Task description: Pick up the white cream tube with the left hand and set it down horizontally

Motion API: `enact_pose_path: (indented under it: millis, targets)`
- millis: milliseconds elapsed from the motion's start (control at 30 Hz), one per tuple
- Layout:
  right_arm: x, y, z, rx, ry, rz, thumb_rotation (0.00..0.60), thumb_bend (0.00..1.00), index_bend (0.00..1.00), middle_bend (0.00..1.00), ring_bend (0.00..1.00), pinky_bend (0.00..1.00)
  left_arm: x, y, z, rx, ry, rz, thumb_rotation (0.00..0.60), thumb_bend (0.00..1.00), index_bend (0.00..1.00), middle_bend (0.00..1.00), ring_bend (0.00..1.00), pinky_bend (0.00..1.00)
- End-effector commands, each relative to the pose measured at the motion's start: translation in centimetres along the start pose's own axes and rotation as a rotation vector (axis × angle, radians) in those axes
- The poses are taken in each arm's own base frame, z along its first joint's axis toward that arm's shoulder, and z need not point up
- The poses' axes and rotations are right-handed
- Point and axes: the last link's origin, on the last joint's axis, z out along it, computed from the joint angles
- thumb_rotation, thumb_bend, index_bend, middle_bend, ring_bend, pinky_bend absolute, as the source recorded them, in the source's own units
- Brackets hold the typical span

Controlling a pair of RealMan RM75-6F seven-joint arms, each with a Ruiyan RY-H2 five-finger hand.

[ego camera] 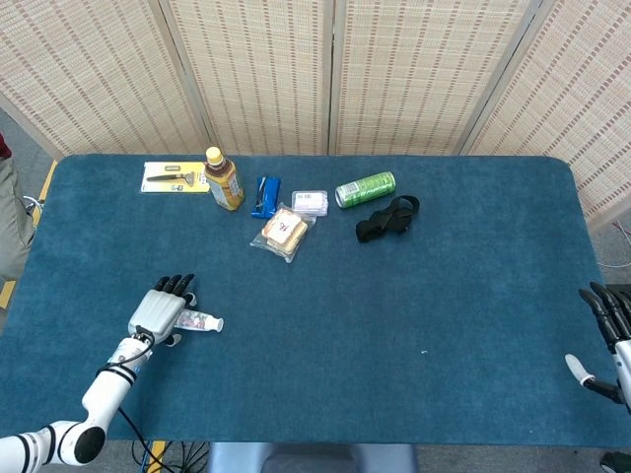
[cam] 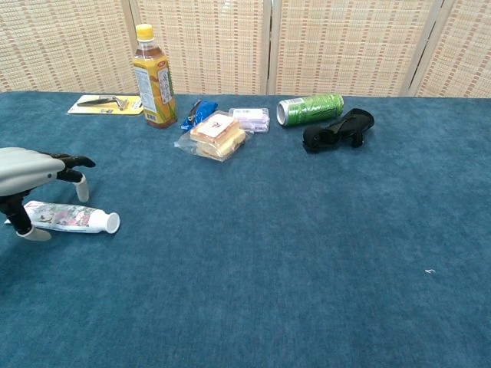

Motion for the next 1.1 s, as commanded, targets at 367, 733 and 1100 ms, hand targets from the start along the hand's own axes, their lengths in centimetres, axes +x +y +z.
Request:
enact_pose_path:
  millis: [367,733,1100]
  targets:
    - [-0.1,0.2,0.2,0.003,-0.003,0.004,0.6,0.21,0.07,0.06,0.0,0.0,-0.2,-0.1,0.6,0.017,-0.016,-0.031,0.586,0.23,0.4,0.05,0.0,0.06]
    - [-0.1,0.3,0.1,-0.002,-0.003,0.004,0.6,0.21,0.07,0.06,0.0,0.0,-0.6,-0.4,1.0,0.024,-0.023,-0.048,0.6,0.26,0.43,0.12,0.0,0.05]
    - [0.0,0.2,0.0,-0.006,-0.001,0.002,0.6,0.21,0.07,0.06,0.0,0.0,-1.0,-0.5,0.8,0.005,0.008,-0.088,0.6,0.32,0.5,0.33,0.18,0.05]
